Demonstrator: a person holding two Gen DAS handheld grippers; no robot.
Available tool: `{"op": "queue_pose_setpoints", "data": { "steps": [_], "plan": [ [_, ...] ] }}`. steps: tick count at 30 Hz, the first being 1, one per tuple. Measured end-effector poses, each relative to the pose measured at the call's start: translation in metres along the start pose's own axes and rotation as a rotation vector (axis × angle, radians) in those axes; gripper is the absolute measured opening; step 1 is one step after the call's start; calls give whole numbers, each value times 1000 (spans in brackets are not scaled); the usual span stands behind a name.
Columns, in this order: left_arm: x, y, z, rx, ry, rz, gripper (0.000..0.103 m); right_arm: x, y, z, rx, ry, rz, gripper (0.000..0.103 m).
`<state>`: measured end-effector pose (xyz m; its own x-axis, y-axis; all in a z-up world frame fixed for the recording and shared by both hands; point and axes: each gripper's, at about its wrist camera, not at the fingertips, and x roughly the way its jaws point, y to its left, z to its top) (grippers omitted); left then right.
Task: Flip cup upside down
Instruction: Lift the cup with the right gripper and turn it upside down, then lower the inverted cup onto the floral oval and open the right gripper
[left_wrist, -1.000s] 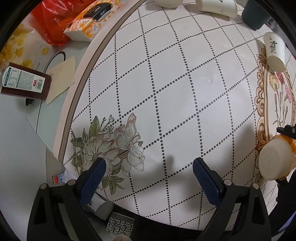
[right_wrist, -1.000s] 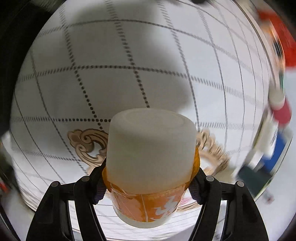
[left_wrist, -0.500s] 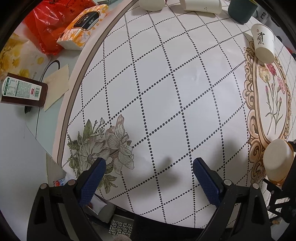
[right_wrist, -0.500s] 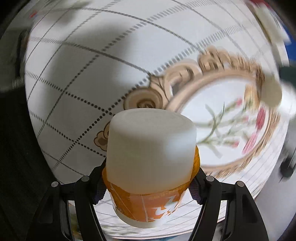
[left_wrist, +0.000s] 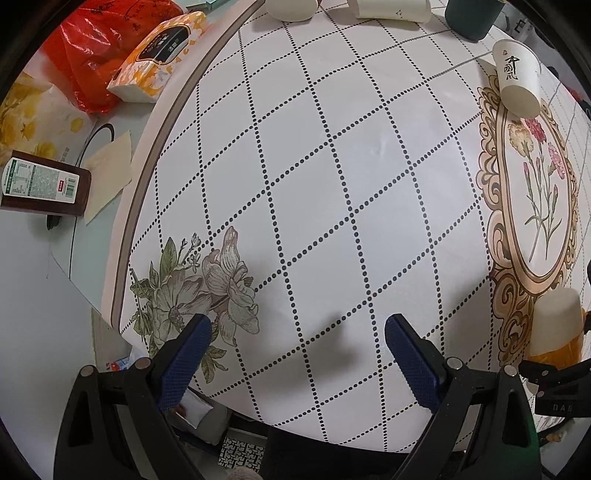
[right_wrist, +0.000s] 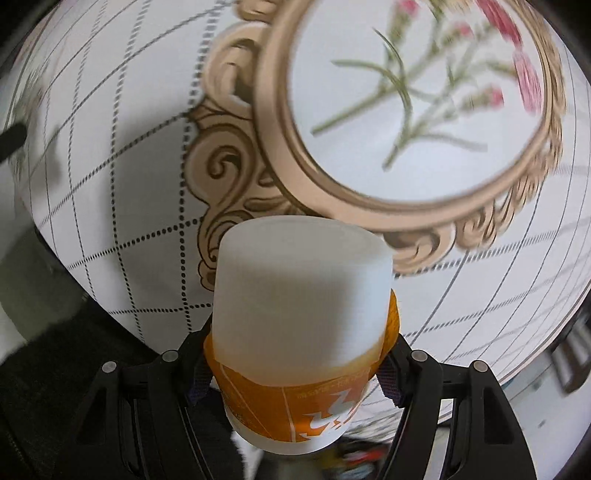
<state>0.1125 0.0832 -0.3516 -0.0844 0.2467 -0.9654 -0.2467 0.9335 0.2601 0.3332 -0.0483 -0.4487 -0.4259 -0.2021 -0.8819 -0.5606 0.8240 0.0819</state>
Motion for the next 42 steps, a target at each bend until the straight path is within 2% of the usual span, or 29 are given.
{"op": "queue_pose_setpoints", "data": {
  "steps": [6, 15, 25, 26, 28, 34, 35, 41, 42],
  "plan": [
    [4, 6, 3, 5, 3, 0, 96, 13, -33, -4, 89, 26, 61, 74],
    [11, 16, 3, 11, 8, -1, 96, 13, -68, 8, 148, 58, 90, 79],
    [10, 18, 0, 17, 5, -4, 96, -11, -122, 32, 194, 15, 90, 79],
    [10, 17, 0, 19, 5, -4, 96, -12, -126, 34, 190, 8, 83, 76],
    [9, 16, -1, 23, 4, -6, 96, -18, -134, 35, 186, -21, 73, 70],
    [11, 11, 2, 21, 30, -51, 96, -36, -147, 23, 164, -141, 34, 70],
    [13, 11, 3, 15, 39, -66, 96, -38, -135, 23, 165, -167, 27, 70],
    [22, 11, 16, -17, 83, -121, 96, -70, -175, 2, 258, -457, 41, 70],
    [23, 10, 18, -16, 87, -124, 96, -75, -186, -2, 290, -538, 54, 70]
  ]
}}
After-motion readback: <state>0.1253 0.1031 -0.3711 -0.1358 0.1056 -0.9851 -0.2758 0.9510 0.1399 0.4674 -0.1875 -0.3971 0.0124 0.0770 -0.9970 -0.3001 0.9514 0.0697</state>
